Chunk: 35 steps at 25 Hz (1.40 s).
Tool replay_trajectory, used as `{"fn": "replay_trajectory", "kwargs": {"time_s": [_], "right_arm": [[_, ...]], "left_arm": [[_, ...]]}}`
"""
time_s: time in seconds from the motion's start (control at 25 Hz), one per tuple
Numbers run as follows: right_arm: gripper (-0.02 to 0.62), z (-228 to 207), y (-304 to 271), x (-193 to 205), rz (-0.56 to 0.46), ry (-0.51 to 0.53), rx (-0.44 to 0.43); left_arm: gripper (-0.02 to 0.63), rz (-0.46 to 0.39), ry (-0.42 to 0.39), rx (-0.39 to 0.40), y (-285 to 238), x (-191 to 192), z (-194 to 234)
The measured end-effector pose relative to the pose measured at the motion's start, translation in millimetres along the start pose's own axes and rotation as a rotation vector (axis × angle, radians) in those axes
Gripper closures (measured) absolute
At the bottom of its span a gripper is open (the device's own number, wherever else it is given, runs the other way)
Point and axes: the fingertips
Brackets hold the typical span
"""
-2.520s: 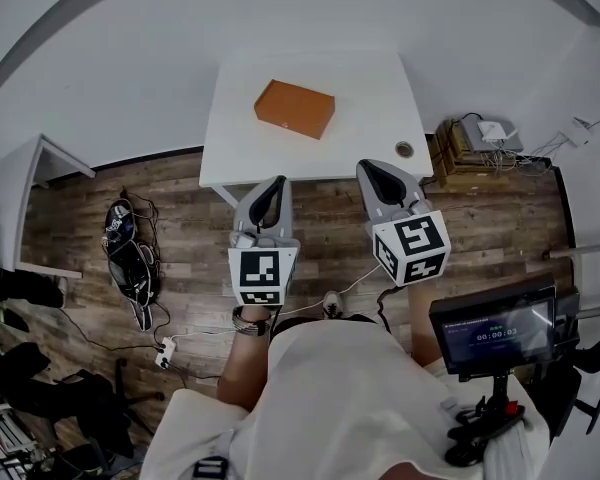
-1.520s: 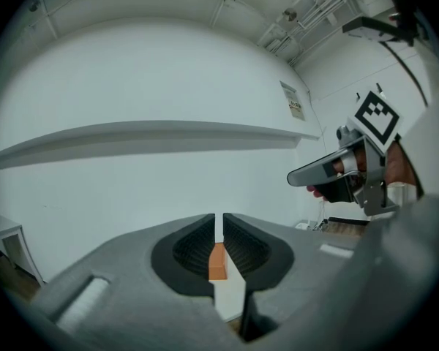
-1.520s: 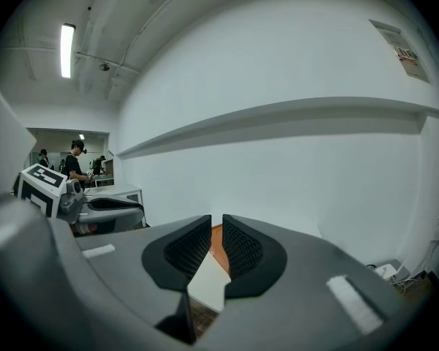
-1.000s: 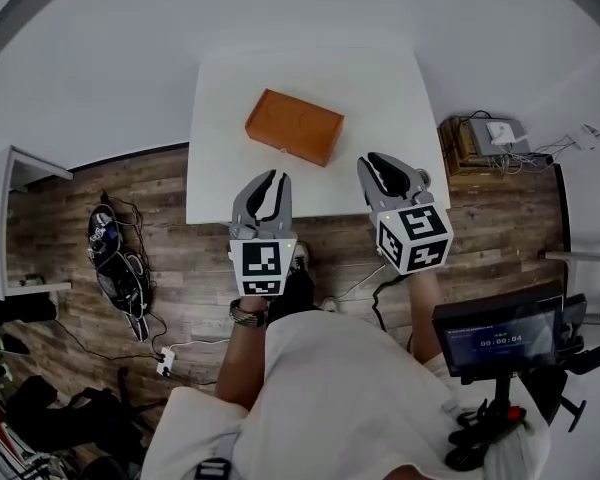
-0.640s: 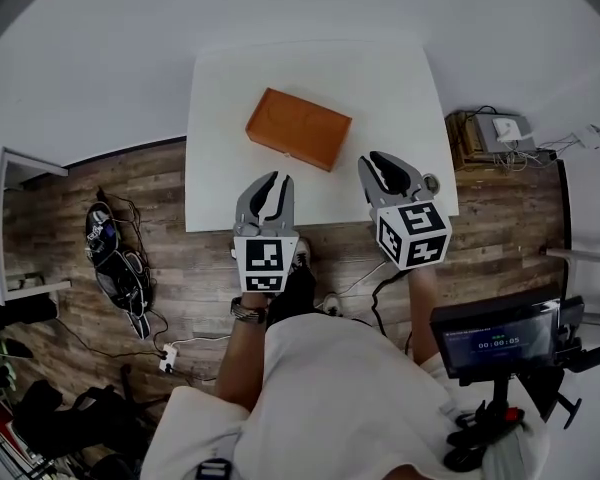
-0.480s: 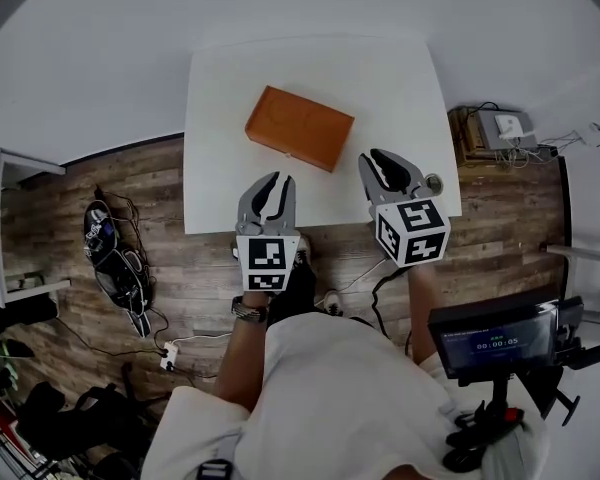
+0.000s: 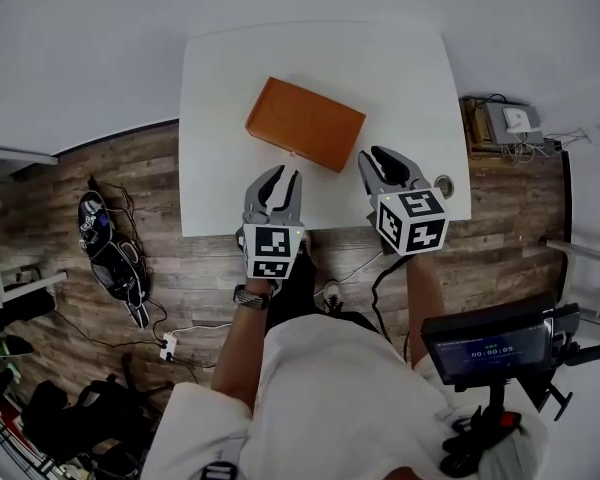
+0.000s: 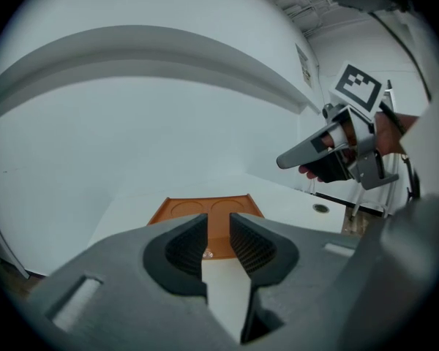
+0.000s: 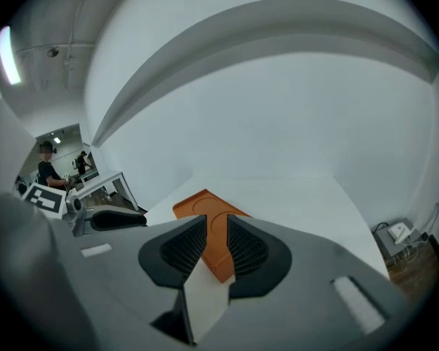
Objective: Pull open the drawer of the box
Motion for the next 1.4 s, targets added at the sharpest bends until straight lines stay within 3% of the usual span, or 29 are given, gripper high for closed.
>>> {"fn": "replay_trajectory", "kwargs": {"time_s": [0.4, 0.8, 1.04, 1.4], "right_arm": [[0.502, -14.7, -18.2, 39.2, 0.086, -0.043, 0.025], [0.5, -20.8, -22.2, 59.5, 0.12, -0.1, 0.027], [0.499, -31.4, -53.7, 82.8, 0.157, -0.19, 0.024], [0.492, -22.7, -54.1, 84.0, 0.162, -0.226, 0.025]], "left_arm": [[0.499, 0.047, 0.049, -0.009, -25.5, 37.1, 4.6], [0.494, 0.089, 0.063, 0.032, -36.9, 70.4, -0.4], [0.492, 0.127, 0.071, 0.059, -63.5, 103.7, 6.8], [0.492, 0.115, 0.077, 0.054, -62.8, 106.9, 10.8]]}}
Point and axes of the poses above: the fingertips, and each gripper's own axes: y backward along the fingers, z to its left, x out of its underside, and after that the axes turned 12 degrees about -z, right-handed
